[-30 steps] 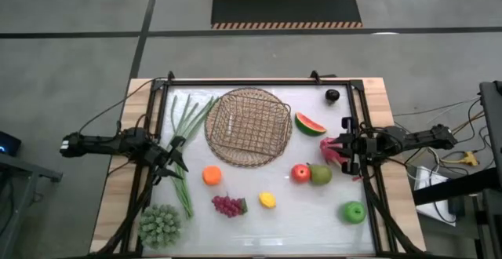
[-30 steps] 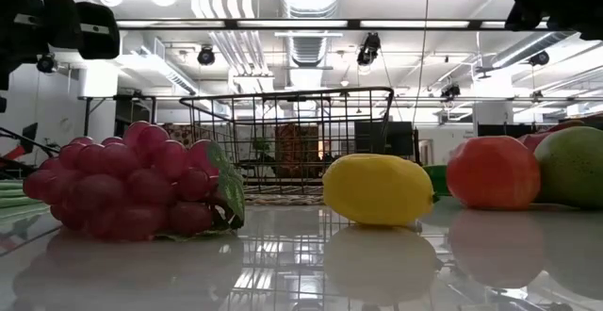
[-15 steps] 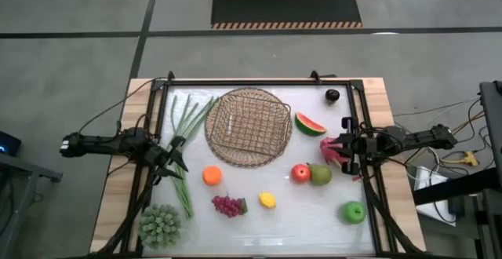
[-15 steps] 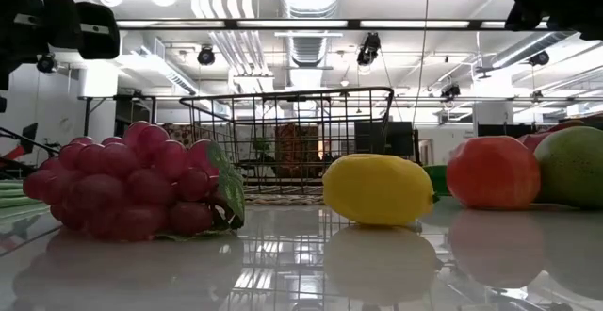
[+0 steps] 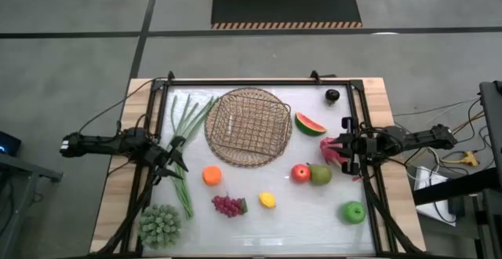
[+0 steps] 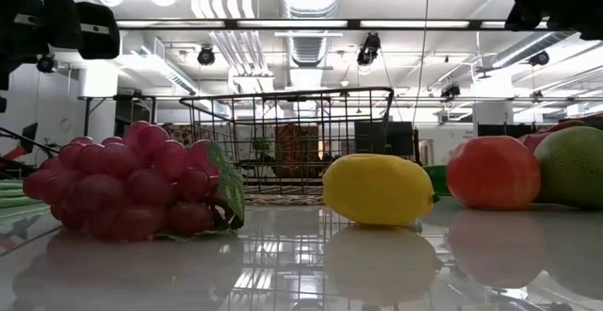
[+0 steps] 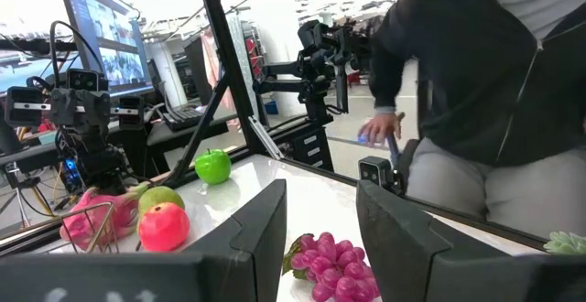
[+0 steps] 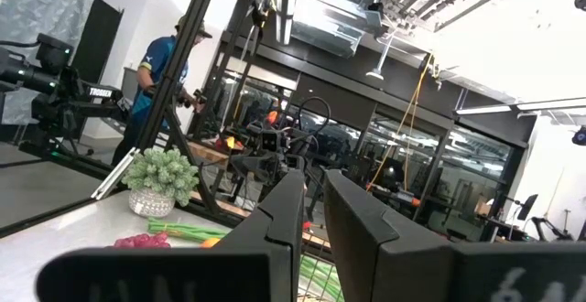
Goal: Build produce basket
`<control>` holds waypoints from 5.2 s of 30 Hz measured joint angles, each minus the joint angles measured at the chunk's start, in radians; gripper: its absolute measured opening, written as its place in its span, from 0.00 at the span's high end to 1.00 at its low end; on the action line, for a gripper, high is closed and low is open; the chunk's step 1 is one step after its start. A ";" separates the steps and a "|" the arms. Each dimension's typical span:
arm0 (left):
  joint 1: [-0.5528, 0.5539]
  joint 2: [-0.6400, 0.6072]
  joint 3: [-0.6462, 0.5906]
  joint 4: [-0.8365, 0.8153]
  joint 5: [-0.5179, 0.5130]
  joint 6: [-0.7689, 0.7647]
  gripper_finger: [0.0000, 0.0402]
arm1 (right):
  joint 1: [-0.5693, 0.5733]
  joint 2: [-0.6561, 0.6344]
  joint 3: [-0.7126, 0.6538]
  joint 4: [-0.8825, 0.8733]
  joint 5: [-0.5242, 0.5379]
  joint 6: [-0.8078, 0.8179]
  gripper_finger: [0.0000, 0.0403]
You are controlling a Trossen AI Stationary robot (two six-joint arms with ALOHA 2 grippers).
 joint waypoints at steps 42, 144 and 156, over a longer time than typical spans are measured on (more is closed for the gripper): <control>0.000 0.000 0.000 0.000 0.000 0.000 0.71 | 0.000 0.000 0.000 0.000 0.000 0.000 0.90; 0.000 0.322 0.031 1.104 -0.473 0.039 0.71 | 0.241 1.345 1.122 -1.389 0.186 1.034 0.31; 0.000 0.330 0.029 1.103 -0.473 0.122 0.71 | 0.235 1.358 0.977 -1.216 0.208 1.063 0.13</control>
